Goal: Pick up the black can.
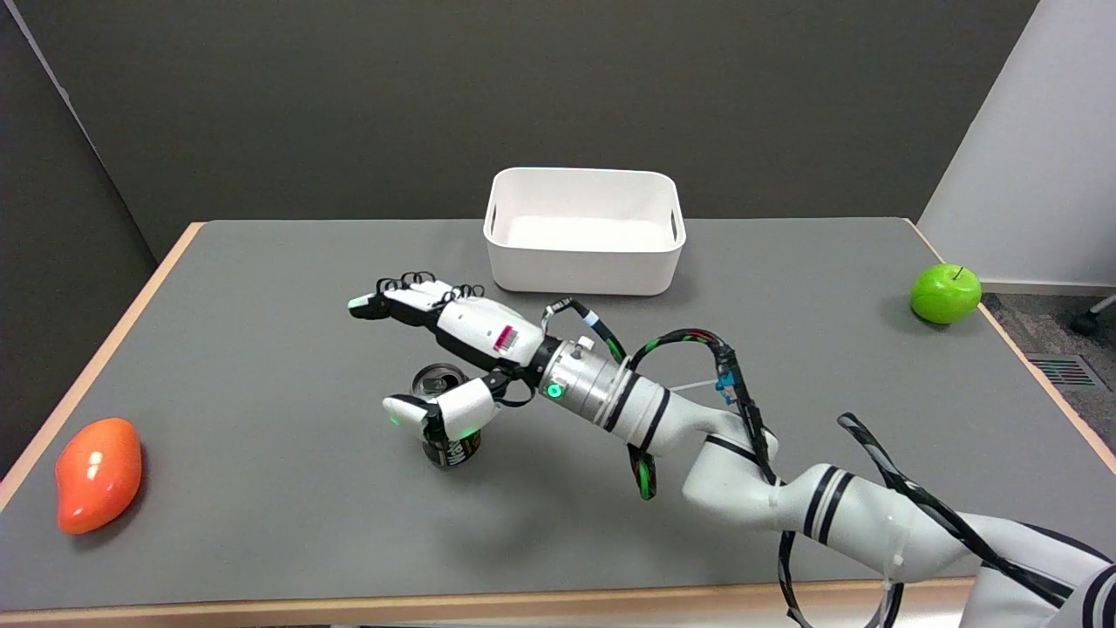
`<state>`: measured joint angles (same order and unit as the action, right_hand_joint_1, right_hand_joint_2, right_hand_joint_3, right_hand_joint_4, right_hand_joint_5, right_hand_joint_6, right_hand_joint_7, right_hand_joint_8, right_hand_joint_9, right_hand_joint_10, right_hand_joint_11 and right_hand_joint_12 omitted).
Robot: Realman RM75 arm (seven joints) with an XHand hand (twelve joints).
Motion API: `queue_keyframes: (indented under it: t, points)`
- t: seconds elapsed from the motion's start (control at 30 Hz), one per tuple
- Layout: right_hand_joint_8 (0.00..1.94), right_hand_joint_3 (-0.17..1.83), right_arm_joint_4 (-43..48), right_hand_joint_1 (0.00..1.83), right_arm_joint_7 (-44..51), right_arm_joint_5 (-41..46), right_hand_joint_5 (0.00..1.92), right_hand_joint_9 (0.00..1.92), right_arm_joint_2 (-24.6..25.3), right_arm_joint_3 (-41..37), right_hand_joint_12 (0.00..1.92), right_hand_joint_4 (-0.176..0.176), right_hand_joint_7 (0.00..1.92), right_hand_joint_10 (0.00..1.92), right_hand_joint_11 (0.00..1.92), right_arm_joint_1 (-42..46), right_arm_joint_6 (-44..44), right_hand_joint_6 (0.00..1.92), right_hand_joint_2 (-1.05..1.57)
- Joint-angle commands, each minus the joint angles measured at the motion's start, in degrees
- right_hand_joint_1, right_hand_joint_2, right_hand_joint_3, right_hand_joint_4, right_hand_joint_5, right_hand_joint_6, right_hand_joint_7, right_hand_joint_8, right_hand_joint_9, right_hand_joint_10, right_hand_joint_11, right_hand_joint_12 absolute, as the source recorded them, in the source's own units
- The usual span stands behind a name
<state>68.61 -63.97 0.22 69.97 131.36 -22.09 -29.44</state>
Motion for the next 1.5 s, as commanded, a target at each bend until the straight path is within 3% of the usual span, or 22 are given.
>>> queue_keyframes:
  t: [0.03, 0.13, 0.37, 0.93, 1.03, 1.5]
  points:
    - [0.28, 0.9, -0.1, 0.55, 0.5, -1.2, 0.19, 0.1, -0.4, 1.6, 0.82, -0.054, 0.25, 0.57, 0.0, 0.3, 4.7, 0.38, 0.62]
    - [0.37, 0.97, 1.9, 0.53, 0.6, -1.1, 0.17, 0.08, -2.0, 0.5, 0.87, -0.053, 0.23, 0.61, 0.0, 2.5, 6.0, 0.46, 0.58]
    - [0.38, 0.97, 2.3, 0.53, 0.5, -0.8, 0.17, 0.08, -2.8, -1.6, 0.87, -0.052, 0.22, 0.62, 0.0, 5.1, 5.8, 0.46, 0.58]
    - [0.39, 0.98, 1.2, 0.62, 0.9, -1.2, 0.18, 0.11, -2.7, -0.4, 0.94, -0.049, 0.26, 0.65, 0.0, 1.6, 6.3, 0.46, 0.59]
    - [0.37, 0.93, 1.0, 0.73, 0.9, -1.2, 0.21, 0.2, -2.7, -0.3, 1.1, -0.049, 0.34, 0.73, 0.01, 1.5, 6.6, 0.41, 0.62]
    - [0.77, 0.96, 0.9, 1.02, 0.9, -3.2, 0.35, 0.54, -2.8, -0.8, 1.55, -0.001, 0.63, 1.12, 0.42, 2.1, 7.7, 0.63, 0.67]
